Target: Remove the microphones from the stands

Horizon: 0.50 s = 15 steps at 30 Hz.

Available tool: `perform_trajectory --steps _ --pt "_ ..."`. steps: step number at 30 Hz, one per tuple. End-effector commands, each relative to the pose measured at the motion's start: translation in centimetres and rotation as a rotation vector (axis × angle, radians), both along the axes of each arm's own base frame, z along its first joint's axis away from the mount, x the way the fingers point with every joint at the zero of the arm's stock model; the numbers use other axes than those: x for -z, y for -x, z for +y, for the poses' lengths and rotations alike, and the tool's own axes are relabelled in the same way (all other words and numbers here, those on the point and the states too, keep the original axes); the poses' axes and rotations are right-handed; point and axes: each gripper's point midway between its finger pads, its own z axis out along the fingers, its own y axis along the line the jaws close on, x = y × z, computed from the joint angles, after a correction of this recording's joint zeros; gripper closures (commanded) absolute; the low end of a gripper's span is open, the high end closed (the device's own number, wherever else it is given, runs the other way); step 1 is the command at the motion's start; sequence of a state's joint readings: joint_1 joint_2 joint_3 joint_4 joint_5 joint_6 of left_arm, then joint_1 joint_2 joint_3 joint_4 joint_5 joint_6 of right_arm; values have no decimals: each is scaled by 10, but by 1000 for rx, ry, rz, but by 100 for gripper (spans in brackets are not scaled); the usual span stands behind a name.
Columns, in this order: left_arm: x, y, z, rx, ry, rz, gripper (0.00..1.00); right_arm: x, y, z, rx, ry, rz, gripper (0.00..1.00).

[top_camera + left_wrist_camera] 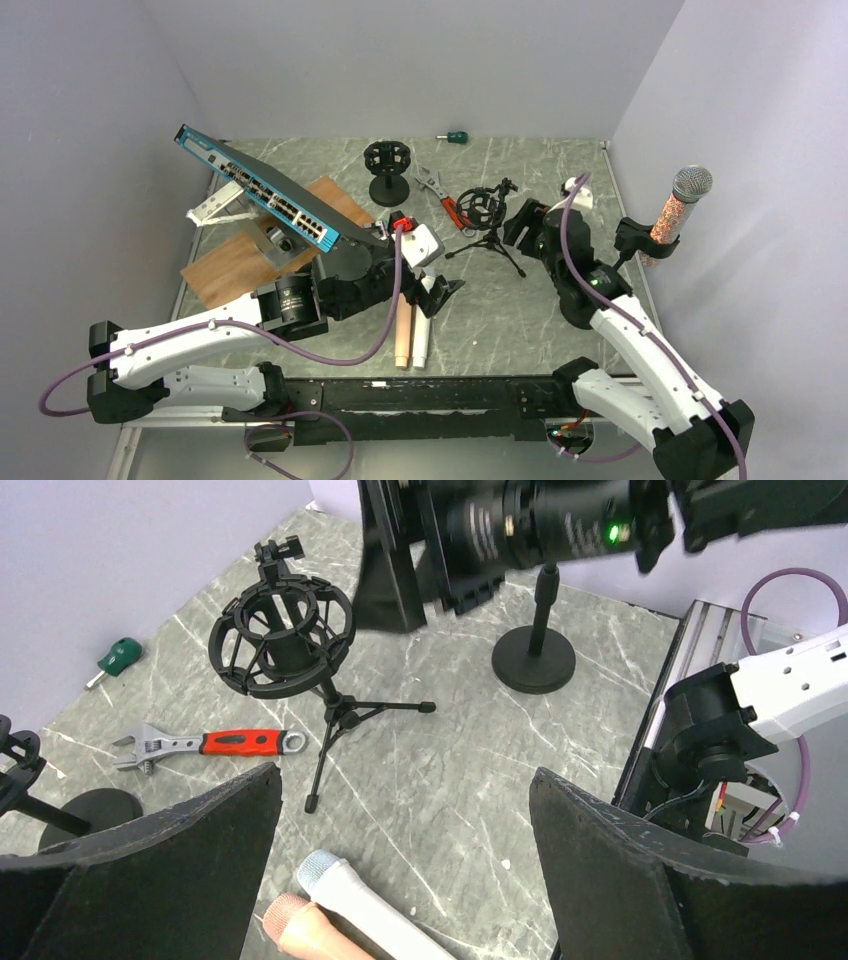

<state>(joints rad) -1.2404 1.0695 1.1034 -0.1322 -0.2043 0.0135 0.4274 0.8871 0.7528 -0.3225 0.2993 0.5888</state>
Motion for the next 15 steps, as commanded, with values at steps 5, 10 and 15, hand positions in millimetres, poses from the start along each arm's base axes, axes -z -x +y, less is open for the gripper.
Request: perform_trajectory --steps 5,10,15 --pt "-11 2 -2 1 38 -14 4 -117 -28 -10 37 88 -180 28" --pt "-10 -1 -2 -12 30 -21 4 -148 -58 3 4 107 -229 25" --pt "-14 0 1 -12 39 -27 4 -102 -86 9 -8 129 -153 30"
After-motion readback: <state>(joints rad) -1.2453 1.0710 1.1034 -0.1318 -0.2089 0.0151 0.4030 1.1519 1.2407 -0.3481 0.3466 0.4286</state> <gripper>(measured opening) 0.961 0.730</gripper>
